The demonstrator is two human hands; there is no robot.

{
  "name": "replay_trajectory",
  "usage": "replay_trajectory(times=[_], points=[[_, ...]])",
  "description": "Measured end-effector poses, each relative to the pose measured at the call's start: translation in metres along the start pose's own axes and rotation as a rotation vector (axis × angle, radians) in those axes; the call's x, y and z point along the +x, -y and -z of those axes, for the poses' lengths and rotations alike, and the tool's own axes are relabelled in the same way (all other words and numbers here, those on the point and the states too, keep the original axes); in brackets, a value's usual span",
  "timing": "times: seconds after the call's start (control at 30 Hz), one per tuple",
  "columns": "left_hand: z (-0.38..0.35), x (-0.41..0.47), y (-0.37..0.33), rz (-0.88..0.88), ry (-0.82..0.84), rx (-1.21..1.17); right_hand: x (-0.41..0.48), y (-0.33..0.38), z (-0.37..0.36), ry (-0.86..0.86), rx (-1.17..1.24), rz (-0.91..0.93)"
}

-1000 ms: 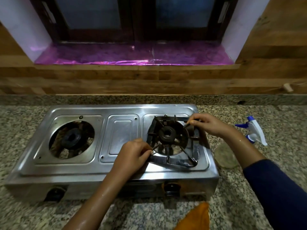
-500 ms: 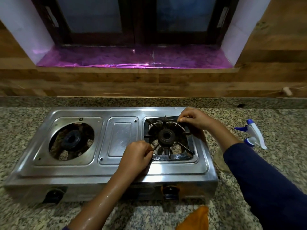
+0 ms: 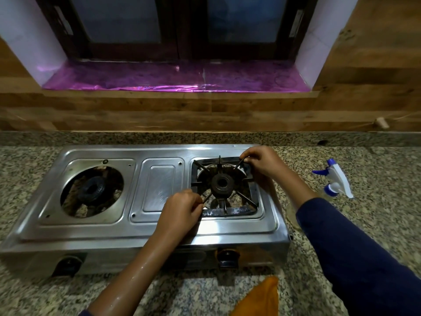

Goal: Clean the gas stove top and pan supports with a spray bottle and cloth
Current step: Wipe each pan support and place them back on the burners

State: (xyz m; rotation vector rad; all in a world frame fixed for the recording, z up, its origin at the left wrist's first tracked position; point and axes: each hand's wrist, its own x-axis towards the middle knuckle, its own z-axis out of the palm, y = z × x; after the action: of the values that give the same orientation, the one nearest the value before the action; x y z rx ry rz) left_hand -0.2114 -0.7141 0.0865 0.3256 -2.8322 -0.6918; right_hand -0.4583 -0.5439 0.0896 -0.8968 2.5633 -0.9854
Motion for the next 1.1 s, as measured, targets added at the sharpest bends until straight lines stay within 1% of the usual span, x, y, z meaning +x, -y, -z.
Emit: replay_trajectory(times=[0.27, 0.5, 0.63, 0.9, 1.1], points=[[-0.001, -0.001, -0.001, -0.004, -0.025, 0.012, -0.001, 0.006, 0.002, -0.022, -0.024, 0.031], [-0.003, 0.0, -0.002, -0.008, -0.032, 0.001, -0.002, 0.006, 0.002, -0.039, 0.001, -0.02], [-0.004, 0.0, -0.001, -0.021, -0.031, 0.007, -0.009, 0.004, 0.003, -0.035, -0.042, -0.032], [-0.003, 0.002, 0.0, -0.007, -0.008, -0.001, -0.015, 0.004, -0.004, -0.107, -0.044, -0.046], [-0.001, 0.0, -0.001, 0.0, -0.007, -0.04, -0.02, 0.007, -0.011, -0.111, -0.153, -0.022]])
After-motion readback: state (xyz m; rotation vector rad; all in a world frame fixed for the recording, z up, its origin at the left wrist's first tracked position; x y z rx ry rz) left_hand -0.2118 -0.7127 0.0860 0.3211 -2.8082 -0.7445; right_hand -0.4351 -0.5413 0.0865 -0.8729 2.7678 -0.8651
